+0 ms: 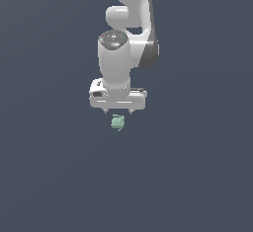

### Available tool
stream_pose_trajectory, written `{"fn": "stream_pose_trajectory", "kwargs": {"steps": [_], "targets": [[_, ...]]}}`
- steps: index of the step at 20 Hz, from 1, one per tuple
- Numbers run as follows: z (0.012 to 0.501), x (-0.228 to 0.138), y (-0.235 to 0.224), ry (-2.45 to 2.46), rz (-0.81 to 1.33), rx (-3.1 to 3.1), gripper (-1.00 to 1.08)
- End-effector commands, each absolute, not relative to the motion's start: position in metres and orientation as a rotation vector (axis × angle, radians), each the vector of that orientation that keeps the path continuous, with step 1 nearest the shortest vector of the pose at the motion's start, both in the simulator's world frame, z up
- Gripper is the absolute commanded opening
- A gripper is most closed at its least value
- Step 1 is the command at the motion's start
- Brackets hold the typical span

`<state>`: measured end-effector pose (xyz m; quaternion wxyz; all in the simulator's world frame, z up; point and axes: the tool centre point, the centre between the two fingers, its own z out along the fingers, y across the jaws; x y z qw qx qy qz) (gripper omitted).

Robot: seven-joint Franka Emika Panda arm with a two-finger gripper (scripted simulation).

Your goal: Pick up the object and move it to a goal position.

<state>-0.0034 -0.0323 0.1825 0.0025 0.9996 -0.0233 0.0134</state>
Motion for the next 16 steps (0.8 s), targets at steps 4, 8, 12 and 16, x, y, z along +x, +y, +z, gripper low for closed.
{"fn": "stream_pose_trajectory", "kwargs": {"steps": [4,8,12,16], "targets": [[0.184,-0.004,-0.039,-0.075,0.041,3.129,1.0],[0.189,-0.005,-0.059,-0.08,0.037,3.108,1.0],[0.191,-0.005,-0.062,-0.08,0.036,3.105,1.0],[0.182,-0.007,-0.059,-0.082,0.034,3.109,1.0]]}}
